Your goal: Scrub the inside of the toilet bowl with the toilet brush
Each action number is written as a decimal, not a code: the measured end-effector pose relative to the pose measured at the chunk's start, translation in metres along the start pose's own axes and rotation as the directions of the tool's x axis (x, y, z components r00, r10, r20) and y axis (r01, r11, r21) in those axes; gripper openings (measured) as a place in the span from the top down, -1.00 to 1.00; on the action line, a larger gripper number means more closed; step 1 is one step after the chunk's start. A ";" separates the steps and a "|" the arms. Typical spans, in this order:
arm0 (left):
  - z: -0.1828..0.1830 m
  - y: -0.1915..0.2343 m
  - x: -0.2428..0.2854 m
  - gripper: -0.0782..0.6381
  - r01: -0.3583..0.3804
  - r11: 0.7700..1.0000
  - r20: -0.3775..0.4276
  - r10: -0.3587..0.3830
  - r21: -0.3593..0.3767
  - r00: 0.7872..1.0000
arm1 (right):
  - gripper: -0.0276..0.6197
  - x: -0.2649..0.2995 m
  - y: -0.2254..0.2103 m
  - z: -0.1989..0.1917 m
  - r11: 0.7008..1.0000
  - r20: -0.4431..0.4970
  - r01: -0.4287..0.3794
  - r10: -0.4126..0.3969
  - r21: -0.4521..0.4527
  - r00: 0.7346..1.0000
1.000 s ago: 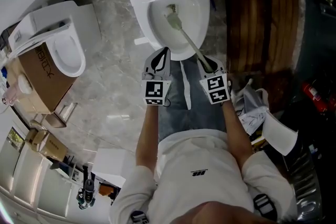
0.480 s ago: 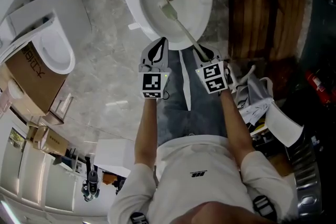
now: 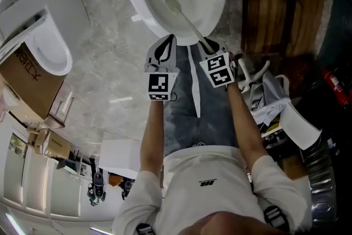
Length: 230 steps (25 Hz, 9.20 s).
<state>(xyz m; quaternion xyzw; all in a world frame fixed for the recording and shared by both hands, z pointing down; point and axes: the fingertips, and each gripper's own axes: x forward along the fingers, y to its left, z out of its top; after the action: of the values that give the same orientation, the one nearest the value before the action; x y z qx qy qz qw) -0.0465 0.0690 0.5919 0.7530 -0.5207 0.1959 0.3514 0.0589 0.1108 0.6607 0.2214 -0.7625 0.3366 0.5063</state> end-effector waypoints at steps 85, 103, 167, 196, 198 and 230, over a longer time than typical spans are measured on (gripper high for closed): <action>-0.014 0.022 0.035 0.76 0.086 0.996 -0.073 -0.087 -0.014 0.994 | 0.73 0.071 -0.136 0.022 0.953 -0.267 0.301 -0.297 -0.026 0.917; -0.027 0.036 0.021 0.76 0.053 0.997 -0.067 -0.056 -0.048 0.996 | 0.72 0.103 -0.095 0.075 0.968 -0.197 0.203 -0.230 -0.146 0.953; -0.037 0.027 0.035 0.76 0.084 0.996 -0.100 -0.086 -0.024 0.991 | 0.73 0.106 -0.047 -0.035 0.990 -0.374 0.133 -0.105 0.049 0.921; -0.025 0.017 0.027 0.76 0.070 0.997 -0.073 -0.071 -0.018 0.995 | 0.73 0.100 -0.049 -0.031 0.995 -0.366 0.089 -0.063 0.054 0.928; -0.021 0.012 0.025 0.76 0.069 0.997 -0.065 -0.070 -0.015 0.995 | 0.73 0.090 -0.043 -0.038 0.995 -0.369 0.079 -0.053 0.056 0.928; 0.102 -0.069 -0.081 0.76 0.016 0.999 0.102 -0.020 0.044 0.995 | 0.73 -0.157 -0.005 0.050 0.998 0.139 0.049 -0.053 0.033 0.989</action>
<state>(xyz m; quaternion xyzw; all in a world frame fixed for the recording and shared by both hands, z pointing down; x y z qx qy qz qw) -0.0205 0.0612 0.4472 0.7740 -0.5270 0.1651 0.3099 0.0924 0.0694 0.5044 0.2712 -0.7852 0.3183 0.4567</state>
